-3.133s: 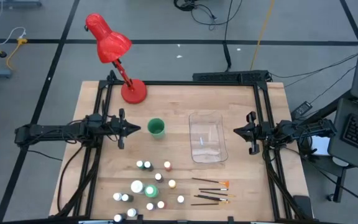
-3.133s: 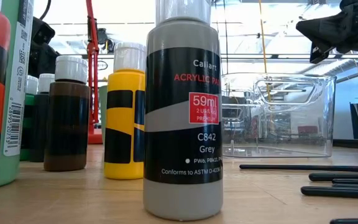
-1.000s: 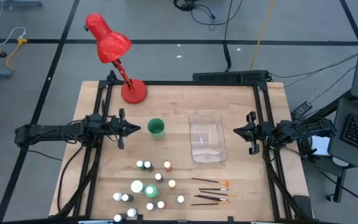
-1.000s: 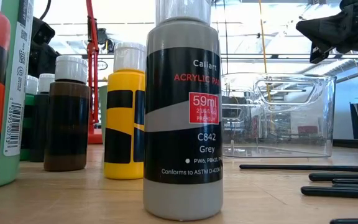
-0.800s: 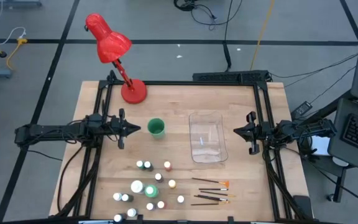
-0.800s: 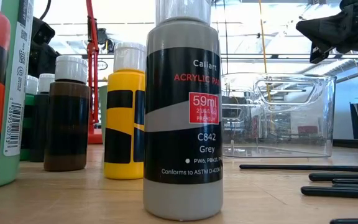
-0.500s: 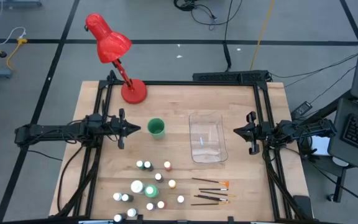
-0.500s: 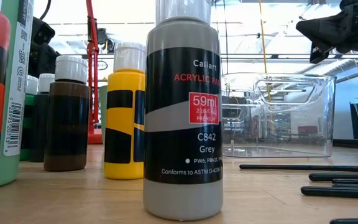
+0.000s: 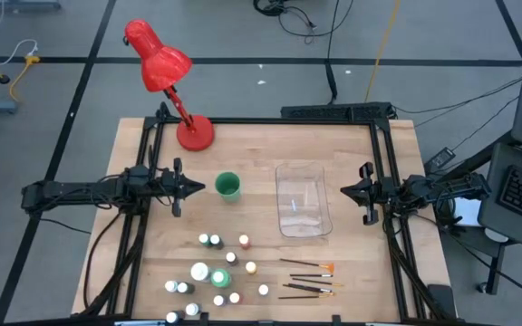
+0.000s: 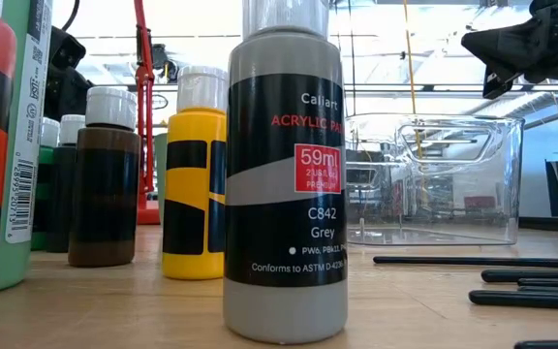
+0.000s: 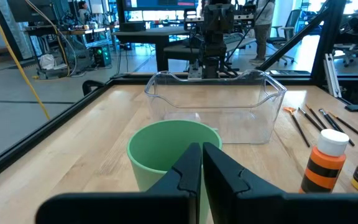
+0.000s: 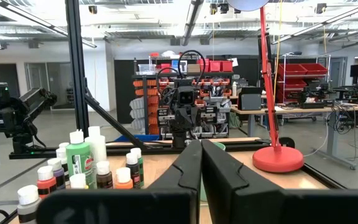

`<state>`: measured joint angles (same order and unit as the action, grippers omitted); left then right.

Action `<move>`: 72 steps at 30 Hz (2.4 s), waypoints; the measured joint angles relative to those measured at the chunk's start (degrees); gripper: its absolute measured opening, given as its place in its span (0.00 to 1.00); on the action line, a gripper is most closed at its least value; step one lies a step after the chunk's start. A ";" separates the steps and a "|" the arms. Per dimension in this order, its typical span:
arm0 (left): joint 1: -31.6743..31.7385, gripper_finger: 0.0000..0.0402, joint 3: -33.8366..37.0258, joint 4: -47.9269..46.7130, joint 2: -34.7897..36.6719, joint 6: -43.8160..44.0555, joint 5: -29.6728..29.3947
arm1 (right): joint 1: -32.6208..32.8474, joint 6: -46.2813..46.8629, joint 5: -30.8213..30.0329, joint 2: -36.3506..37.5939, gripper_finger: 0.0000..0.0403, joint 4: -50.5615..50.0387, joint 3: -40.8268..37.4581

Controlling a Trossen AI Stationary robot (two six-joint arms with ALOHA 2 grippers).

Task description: Pick & Place Paint Supplies

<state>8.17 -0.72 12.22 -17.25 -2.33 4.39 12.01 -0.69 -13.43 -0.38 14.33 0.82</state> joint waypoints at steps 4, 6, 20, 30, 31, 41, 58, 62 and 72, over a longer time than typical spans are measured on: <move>-0.01 0.05 0.01 -0.01 0.01 0.00 0.01 | -0.01 0.00 0.01 -0.01 0.01 0.00 -0.01; 0.01 0.05 0.01 -0.01 0.00 0.01 0.00 | 0.00 0.00 0.00 0.00 0.01 -0.01 0.00; -0.01 0.05 0.01 -0.01 0.01 0.02 -0.01 | -0.01 0.03 0.02 -0.02 0.01 3.36 -0.02; 0.01 0.05 0.01 0.00 0.01 0.02 0.01 | 0.00 -0.15 0.01 -0.02 0.01 4.80 -0.02; 0.00 0.05 0.01 0.01 0.01 0.01 -0.01 | -0.03 -1.05 -0.06 -0.05 0.01 5.72 -0.02; 0.00 0.05 0.00 0.05 0.01 0.02 0.01 | 0.31 -10.08 1.43 -9.53 0.05 12.34 4.10; 0.00 0.05 0.01 -0.09 0.00 0.01 0.02 | 21.04 6.57 -21.94 -57.29 0.35 -52.97 59.67; 0.01 0.05 0.01 -0.09 -0.01 0.02 0.02 | 26.32 17.54 -20.11 -64.61 0.36 -62.17 65.80; 0.01 0.05 0.01 -0.01 0.01 0.02 0.01 | 35.88 48.02 -8.66 -74.83 0.42 -70.17 66.04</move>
<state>8.18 -0.71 12.21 -17.23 -2.31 4.40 47.89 47.34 -22.09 -75.21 -55.84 66.86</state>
